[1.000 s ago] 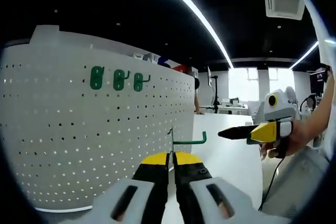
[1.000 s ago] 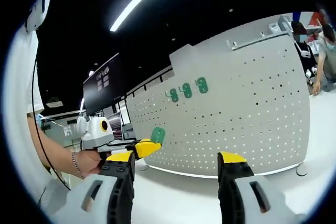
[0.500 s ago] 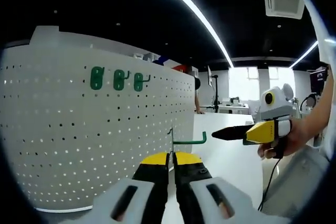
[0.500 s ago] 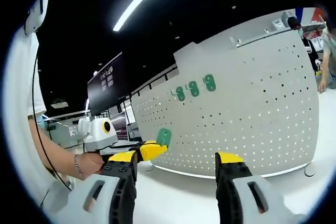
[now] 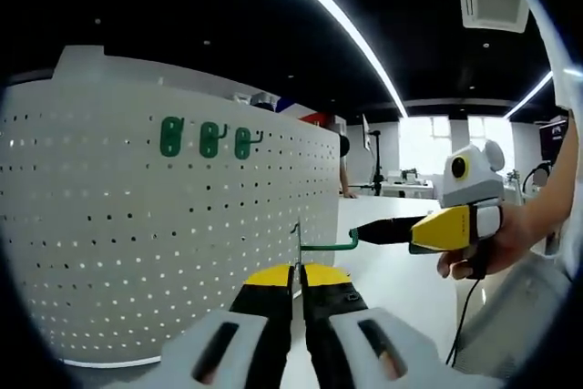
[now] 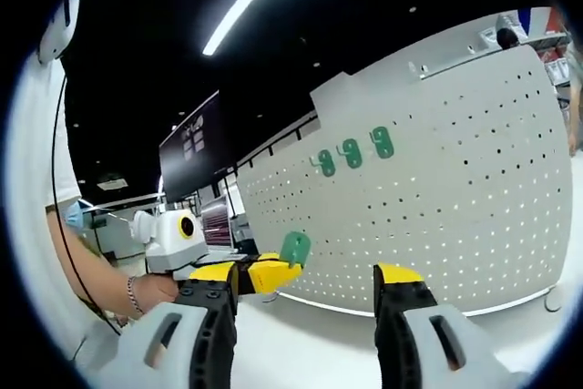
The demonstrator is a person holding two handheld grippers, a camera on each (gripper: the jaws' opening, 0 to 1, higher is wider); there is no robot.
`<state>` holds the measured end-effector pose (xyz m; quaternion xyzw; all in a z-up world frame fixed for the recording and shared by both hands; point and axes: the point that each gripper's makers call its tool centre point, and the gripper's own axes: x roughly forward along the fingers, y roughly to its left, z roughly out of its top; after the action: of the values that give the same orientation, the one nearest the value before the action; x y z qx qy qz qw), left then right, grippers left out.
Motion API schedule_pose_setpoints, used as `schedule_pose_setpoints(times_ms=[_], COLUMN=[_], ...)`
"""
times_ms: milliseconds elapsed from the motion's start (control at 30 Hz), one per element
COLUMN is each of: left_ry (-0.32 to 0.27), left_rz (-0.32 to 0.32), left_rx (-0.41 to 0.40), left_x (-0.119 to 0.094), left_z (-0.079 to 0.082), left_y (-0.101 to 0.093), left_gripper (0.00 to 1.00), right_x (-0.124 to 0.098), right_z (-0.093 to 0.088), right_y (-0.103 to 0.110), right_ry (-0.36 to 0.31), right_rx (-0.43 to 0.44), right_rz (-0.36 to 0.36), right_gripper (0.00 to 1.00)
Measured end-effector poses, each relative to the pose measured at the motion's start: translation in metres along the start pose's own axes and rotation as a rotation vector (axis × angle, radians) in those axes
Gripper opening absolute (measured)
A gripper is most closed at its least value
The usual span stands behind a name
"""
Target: Insert the hook assembly into the mounting plate slot until the hook locks in place.
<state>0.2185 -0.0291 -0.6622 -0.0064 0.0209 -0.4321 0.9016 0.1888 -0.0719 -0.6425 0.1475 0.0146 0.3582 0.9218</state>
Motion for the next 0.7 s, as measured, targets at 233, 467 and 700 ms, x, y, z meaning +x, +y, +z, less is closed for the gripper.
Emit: schedule_pose_setpoints(times_ms=[233, 467, 700], left_ry=[-0.001, -0.006, -0.005], left_rz=[0.003, 0.008, 0.008], left_rx=[0.0, -0.005, -0.007], left_x=[-0.001, -0.001, -0.001], left_z=[0.0, 0.002, 0.002], left_y=[0.0, 0.001, -0.001], left_gripper=[0.03, 0.03, 0.03], right_x=[0.009, 0.015, 0.022], right_z=[0.001, 0.0, 0.003], right_y=[0.003, 0.008, 0.01], right_ry=[-0.008, -0.015, -0.026], right_rx=[0.029, 0.049, 0.06], right_rz=[0.015, 0.024, 0.029], right_gripper=[0.57, 0.54, 0.52])
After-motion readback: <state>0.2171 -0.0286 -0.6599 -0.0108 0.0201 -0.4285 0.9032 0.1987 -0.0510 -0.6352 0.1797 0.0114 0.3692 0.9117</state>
